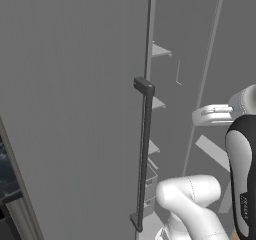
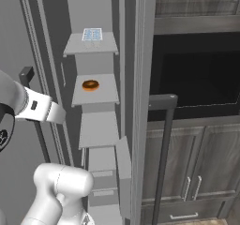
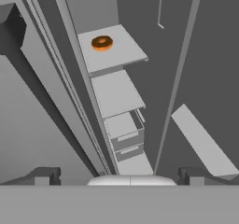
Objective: Open the freezer door, pick up the ice cube tray from the freezer, and place it on the dining counter.
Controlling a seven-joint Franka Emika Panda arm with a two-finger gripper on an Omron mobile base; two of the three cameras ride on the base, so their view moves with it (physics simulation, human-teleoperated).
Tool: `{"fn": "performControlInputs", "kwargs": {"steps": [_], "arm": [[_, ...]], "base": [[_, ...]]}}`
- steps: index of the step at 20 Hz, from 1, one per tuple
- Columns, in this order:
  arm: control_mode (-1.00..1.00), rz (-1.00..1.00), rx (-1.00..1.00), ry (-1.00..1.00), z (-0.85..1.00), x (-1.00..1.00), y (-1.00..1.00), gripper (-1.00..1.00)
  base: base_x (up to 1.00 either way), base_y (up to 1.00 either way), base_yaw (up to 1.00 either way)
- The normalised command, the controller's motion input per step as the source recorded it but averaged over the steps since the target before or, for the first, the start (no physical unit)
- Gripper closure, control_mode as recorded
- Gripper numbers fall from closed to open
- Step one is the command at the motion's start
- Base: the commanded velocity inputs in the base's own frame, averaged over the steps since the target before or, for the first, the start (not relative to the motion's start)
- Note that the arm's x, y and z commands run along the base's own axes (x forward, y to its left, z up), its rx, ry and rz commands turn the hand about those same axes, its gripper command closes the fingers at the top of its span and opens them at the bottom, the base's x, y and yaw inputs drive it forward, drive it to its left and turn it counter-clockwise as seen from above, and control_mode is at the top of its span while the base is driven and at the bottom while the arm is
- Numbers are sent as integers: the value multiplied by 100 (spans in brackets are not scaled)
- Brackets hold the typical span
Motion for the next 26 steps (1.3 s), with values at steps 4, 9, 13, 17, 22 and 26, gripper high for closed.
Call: {"fn": "performControlInputs", "kwargs": {"steps": [4,9,13,17,22,26], "arm": [[-100,0,0,0,0,0,0,-100],[-100,0,0,0,0,0,0,-100],[-100,0,0,0,0,-1,0,-100],[-100,0,0,0,0,-5,0,-100],[-100,-3,2,0,14,0,0,-100],[-100,-8,7,0,35,0,-1,-100]], "base": [[0,0,0],[0,0,0],[0,0,0],[0,0,0],[0,0,0],[0,0,0]]}}
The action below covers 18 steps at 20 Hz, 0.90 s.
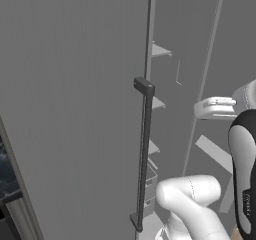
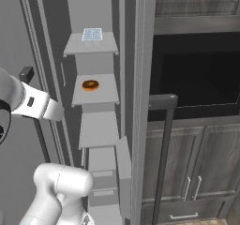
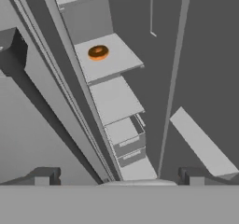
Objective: Open the freezer door, pick up the ice cube tray from the freezer, and place it on the dining counter.
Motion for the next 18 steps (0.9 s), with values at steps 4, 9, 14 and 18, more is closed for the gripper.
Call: {"fn": "performControlInputs", "kwargs": {"steps": [4,9,14,18], "arm": [[-100,-9,13,0,34,0,-9,-100],[-100,-12,19,0,10,0,-12,-100],[-100,-15,17,0,0,0,-2,-100],[-100,-18,16,0,0,0,0,-100]], "base": [[0,0,0],[0,0,0],[0,0,0],[0,0,0]]}}
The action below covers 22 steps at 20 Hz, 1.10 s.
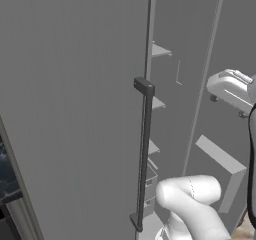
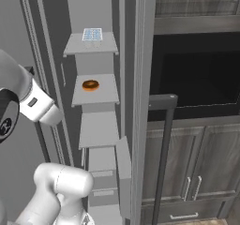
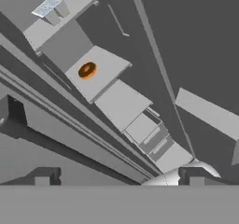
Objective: Open the freezer door, pick up the ice cube tray from the freezer, and place it on the dining counter.
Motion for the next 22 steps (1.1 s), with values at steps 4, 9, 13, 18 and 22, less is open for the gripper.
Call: {"fn": "performControlInputs", "kwargs": {"steps": [4,9,13,18,22], "arm": [[-100,-19,15,0,0,0,0,-100],[-100,-17,14,0,0,3,0,-100],[-100,-7,18,5,11,29,-13,-100],[-100,-1,18,0,3,30,-26,-100],[-100,0,17,0,0,28,-13,-100]], "base": [[0,0,0],[0,0,0],[0,0,0],[0,0,0],[0,0,0]]}}
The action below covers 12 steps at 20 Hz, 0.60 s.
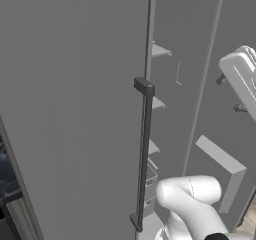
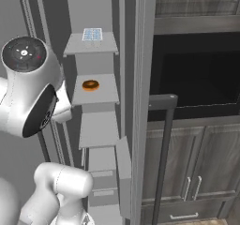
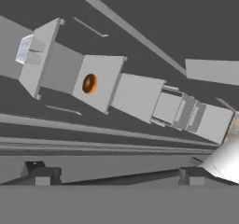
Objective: Open the freezer door, pick up the ice cube tray from the freezer, and place it on the dining counter.
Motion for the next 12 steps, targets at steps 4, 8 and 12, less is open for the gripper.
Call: {"fn": "performControlInputs", "kwargs": {"steps": [4,8,12], "arm": [[-100,0,12,0,0,36,-1,-100],[-100,-1,10,1,0,28,0,-100],[-100,-1,9,0,0,11,0,-100]], "base": [[0,0,0],[0,0,0],[0,0,0]]}}
